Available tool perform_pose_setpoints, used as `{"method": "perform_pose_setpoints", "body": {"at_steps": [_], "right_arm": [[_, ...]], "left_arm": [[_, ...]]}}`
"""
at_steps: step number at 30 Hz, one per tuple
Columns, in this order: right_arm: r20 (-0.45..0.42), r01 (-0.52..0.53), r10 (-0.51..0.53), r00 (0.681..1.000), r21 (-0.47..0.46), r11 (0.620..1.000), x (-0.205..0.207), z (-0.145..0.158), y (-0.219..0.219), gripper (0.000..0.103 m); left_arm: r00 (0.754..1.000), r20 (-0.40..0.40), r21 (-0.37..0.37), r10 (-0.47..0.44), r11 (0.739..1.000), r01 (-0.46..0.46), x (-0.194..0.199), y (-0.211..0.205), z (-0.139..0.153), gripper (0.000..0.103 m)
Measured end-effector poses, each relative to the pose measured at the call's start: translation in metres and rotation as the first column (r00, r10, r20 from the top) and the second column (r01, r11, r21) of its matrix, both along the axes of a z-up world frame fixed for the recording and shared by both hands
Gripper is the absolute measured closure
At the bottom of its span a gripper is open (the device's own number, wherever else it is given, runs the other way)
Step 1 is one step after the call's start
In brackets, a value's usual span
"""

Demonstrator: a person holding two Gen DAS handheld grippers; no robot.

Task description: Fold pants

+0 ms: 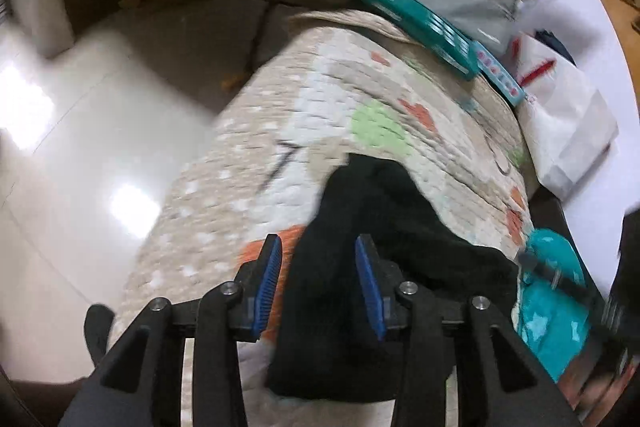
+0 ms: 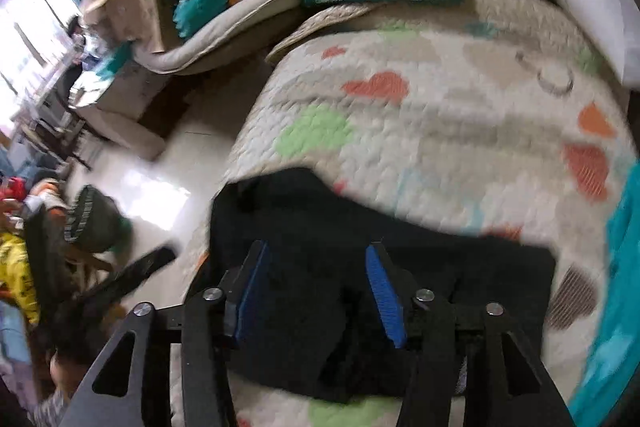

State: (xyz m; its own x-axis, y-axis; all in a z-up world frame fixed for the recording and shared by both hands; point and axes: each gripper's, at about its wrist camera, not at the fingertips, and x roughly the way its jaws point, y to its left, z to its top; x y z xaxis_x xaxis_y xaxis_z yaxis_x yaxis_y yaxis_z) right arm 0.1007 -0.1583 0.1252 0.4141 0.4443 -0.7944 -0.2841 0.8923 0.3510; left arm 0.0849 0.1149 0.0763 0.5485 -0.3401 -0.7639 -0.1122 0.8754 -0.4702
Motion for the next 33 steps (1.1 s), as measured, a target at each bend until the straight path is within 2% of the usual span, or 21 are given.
{"method": "perform_pose_setpoints", "body": {"at_steps": [3, 4, 6, 8, 9, 10, 12, 15, 17, 20, 23, 24, 25, 27, 28, 31, 33], "right_arm": [[-0.042, -0.051, 0.055, 0.998, 0.096, 0.994, -0.020, -0.026, 0.017, 0.052], [-0.059, -0.068, 0.074, 0.995, 0.098, 0.993, -0.026, -0.039, 0.022, 0.052], [-0.070, -0.082, 0.085, 0.994, 0.047, 0.996, -0.030, -0.054, 0.029, 0.052], [-0.059, -0.069, 0.063, 0.996, -0.117, 0.991, -0.026, -0.069, 0.030, 0.054], [-0.034, -0.040, 0.033, 0.999, -0.224, 0.974, -0.024, -0.072, 0.027, 0.055], [-0.020, -0.015, 0.010, 1.000, -0.262, 0.965, -0.023, -0.070, 0.022, 0.054], [-0.002, 0.011, -0.012, 1.000, -0.205, 0.979, -0.022, -0.059, 0.010, 0.052], [0.055, 0.050, -0.039, 0.998, -0.208, 0.977, -0.016, -0.043, 0.002, 0.052], [0.023, 0.055, -0.052, 0.998, -0.185, 0.981, -0.005, -0.047, -0.001, 0.046], [0.000, 0.063, -0.063, 0.998, -0.157, 0.986, 0.004, -0.058, 0.001, 0.045], [-0.047, 0.011, -0.015, 0.999, -0.097, 0.995, 0.012, -0.071, 0.011, 0.045], [-0.055, 0.003, -0.009, 0.998, -0.102, 0.995, 0.011, -0.072, 0.015, 0.050], [-0.051, 0.011, -0.017, 0.999, -0.122, 0.993, 0.013, -0.072, 0.017, 0.078], [-0.069, 0.046, -0.050, 0.996, -0.061, 0.997, 0.016, -0.067, 0.007, 0.087], [-0.077, 0.060, -0.063, 0.995, -0.041, 0.997, 0.017, -0.066, 0.002, 0.095], [-0.098, 0.127, -0.128, 0.987, -0.020, 0.992, 0.023, -0.067, -0.014, 0.094], [-0.120, 0.171, -0.173, 0.978, -0.028, 0.985, 0.026, -0.072, -0.021, 0.093]], "left_arm": [[0.995, -0.035, 0.093, -0.097, 0.991, 0.100, 0.026, -0.035, -0.005, 0.065], [0.992, -0.044, 0.110, -0.121, 0.986, 0.125, 0.032, -0.042, -0.008, 0.065], [0.983, -0.098, 0.186, -0.155, 0.967, 0.171, 0.052, -0.057, -0.022, 0.065], [0.982, -0.121, 0.215, -0.145, 0.962, 0.168, 0.065, -0.059, -0.031, 0.063], [0.981, -0.132, 0.205, -0.139, 0.965, 0.164, 0.072, -0.057, -0.036, 0.056], [0.982, -0.150, 0.174, -0.117, 0.974, 0.143, 0.082, -0.051, -0.041, 0.053], [0.984, -0.159, 0.107, -0.082, 0.989, 0.100, 0.091, -0.039, -0.047, 0.051], [0.988, -0.139, 0.078, -0.065, 0.994, 0.076, 0.092, -0.032, -0.052, 0.050], [0.992, -0.110, 0.092, -0.068, 0.993, 0.078, 0.089, -0.033, -0.052, 0.049], [0.993, -0.089, 0.114, -0.076, 0.990, 0.086, 0.086, -0.037, -0.051, 0.048], [0.994, -0.082, 0.085, -0.066, 0.994, 0.073, 0.085, -0.033, -0.052, 0.048], [0.995, -0.083, 0.076, -0.063, 0.995, 0.069, 0.086, -0.032, -0.052, 0.048], [0.995, -0.086, 0.064, -0.059, 0.996, 0.065, 0.085, -0.030, -0.051, 0.048], [0.995, -0.087, 0.044, -0.054, 0.997, 0.058, 0.084, -0.027, -0.049, 0.048], [0.995, -0.082, 0.028, -0.049, 0.998, 0.051, 0.082, -0.024, -0.046, 0.048], [0.997, -0.062, 0.019, -0.043, 0.999, 0.045, 0.077, -0.023, -0.039, 0.048], [0.997, -0.049, 0.044, -0.052, 0.998, 0.055, 0.075, -0.028, -0.036, 0.047]]}}
